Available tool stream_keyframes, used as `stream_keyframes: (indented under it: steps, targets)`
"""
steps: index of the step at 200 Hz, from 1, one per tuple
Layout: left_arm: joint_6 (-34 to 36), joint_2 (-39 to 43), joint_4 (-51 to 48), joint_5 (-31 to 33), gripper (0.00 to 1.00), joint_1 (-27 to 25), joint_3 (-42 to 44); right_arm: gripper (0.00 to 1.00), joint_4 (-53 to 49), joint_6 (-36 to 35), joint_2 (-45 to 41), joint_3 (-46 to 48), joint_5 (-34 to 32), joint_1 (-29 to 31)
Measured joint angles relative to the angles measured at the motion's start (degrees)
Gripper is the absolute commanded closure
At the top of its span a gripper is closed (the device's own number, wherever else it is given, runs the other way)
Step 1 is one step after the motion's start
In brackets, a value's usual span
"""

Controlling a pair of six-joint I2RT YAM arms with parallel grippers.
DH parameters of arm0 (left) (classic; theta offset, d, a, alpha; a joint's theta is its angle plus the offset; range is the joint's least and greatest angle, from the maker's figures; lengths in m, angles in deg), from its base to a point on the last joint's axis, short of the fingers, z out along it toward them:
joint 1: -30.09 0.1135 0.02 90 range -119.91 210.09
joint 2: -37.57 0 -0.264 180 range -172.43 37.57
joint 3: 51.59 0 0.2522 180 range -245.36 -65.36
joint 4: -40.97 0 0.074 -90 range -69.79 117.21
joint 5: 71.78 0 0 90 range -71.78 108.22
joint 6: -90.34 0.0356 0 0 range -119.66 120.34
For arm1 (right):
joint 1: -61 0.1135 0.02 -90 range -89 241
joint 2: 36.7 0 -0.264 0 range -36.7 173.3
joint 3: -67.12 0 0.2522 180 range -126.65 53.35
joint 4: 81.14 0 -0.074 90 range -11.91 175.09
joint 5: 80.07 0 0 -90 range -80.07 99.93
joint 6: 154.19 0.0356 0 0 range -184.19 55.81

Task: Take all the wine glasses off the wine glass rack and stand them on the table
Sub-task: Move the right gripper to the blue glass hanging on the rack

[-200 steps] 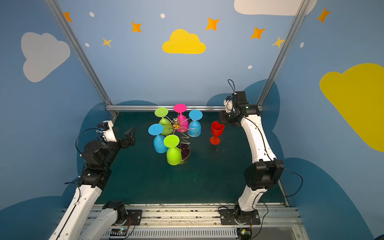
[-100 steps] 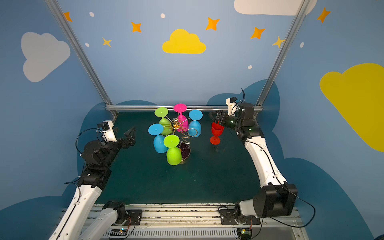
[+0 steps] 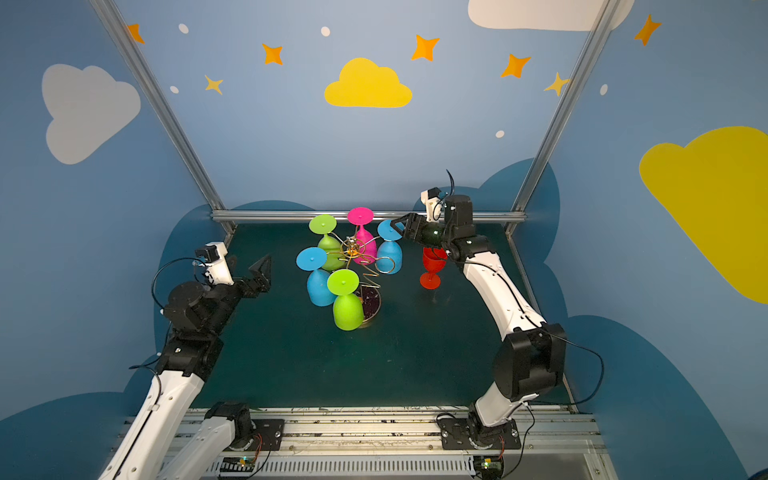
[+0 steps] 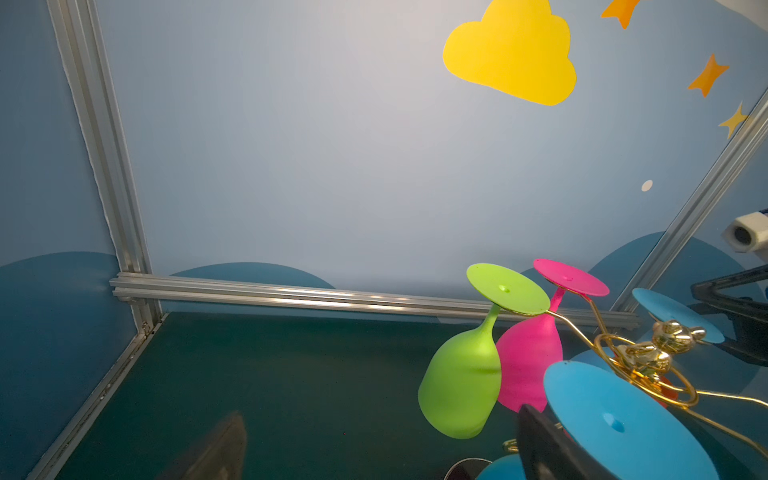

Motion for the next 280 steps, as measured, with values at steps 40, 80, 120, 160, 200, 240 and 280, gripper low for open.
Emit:
stream_keyframes:
  steps: [40, 80, 120, 160, 200, 240, 280]
  targets:
    - [0.00, 0.04, 0.00, 0.00, 0.01, 0.00, 0.00, 0.57, 0.07, 0.39, 1.66, -0.28, -1.18, 0.46]
    - [0.00, 0.09, 0.00, 0.00, 0.01, 0.00, 0.00, 0.71, 0.94, 1.01, 1.79, -0.28, -1.73, 0.44]
    - [0.00, 0.15, 0.00, 0.02, 0.01, 0.07, 0.00, 0.84, 2.19, 1.70, 1.77, -0.28, -1.75, 0.26]
    - [0.00, 0.15, 0.00, 0.02, 0.01, 0.09, 0.00, 0.96, 4.85, 3.82, 0.90, -0.28, -0.50, -0.22]
    - [0.00, 0.15, 0.00, 0.02, 0.00, 0.09, 0.00, 1.00, 5.27, 5.09, -0.22, -0.02, 0.59, -0.11]
    - [0.00, 0.15, 0.00, 0.02, 0.01, 0.09, 0.00, 1.00, 5.31, 6.49, -0.50, 0.26, 1.16, -0.17]
    - [0.00, 0.50, 0.00, 0.02, 0.01, 0.09, 0.00, 1.00, 7.52, 9.27, -0.72, 1.33, 2.49, -0.33]
